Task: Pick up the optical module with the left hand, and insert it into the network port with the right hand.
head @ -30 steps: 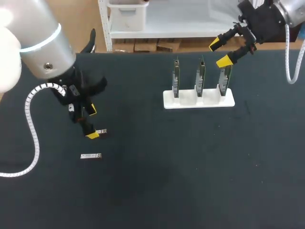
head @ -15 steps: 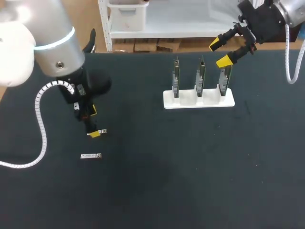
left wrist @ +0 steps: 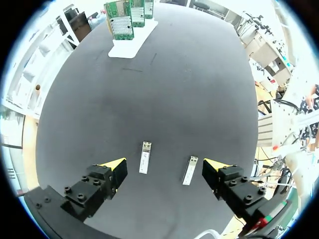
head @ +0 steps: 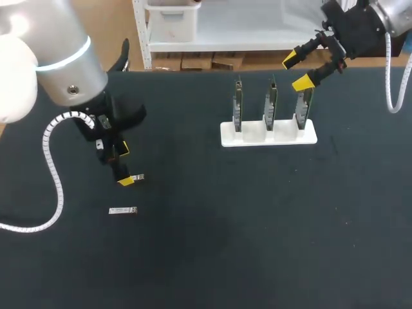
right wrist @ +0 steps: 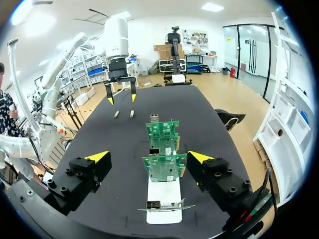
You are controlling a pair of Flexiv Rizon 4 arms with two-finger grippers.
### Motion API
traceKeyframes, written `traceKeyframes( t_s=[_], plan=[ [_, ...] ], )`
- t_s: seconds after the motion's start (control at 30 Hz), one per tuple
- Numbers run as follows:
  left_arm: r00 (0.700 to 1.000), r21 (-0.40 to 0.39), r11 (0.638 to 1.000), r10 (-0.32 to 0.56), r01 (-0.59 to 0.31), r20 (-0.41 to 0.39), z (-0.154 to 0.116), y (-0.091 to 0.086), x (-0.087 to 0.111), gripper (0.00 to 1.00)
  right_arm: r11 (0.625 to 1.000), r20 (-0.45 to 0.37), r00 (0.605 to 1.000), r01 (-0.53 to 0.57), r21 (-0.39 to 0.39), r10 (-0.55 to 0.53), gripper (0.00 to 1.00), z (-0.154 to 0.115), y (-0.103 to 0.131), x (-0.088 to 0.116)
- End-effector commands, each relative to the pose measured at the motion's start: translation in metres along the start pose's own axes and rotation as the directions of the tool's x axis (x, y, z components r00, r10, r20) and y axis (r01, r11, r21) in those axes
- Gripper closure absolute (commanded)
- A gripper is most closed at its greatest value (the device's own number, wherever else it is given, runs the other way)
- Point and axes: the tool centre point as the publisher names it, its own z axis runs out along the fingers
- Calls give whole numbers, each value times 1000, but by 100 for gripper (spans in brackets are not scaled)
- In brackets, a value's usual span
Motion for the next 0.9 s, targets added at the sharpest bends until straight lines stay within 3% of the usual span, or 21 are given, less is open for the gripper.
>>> traceKeyframes(
  t_s=[0.03, 0.1, 0.3, 0.37, 0.63, 0.9],
  plan=[
    [999, -2, 1000, 31, -31, -13, 4, 1, -7, 0, 1000, 0, 1000, 0, 0, 0, 0, 0, 0, 0],
    [999, 15, 999, 39, -39, -34, 14, 3, -13, 0, 1000, 0, 1000, 0, 0, 0, 0, 0, 0, 0],
    [996, -71, 996, 48, -54, -81, 31, -1, -5, 0, 1000, 0, 1000, 0, 0, 0, 0, 0, 0, 0],
    [997, -99, 994, 50, -56, -64, 32, -1, 1, 0, 1000, 0, 1000, 0, 0, 0, 0, 0, 0, 0],
    [992, -165, 985, 34, -54, -121, 35, 2, 11, 0, 1000, 0, 1000, 0, 0, 0, 0, 0, 0, 0],
    [986, -177, 983, 22, -51, -163, 39, 8, 16, 0, 1000, 0, 1000, 0, 0, 0, 0, 0, 0, 0]
  ],
)
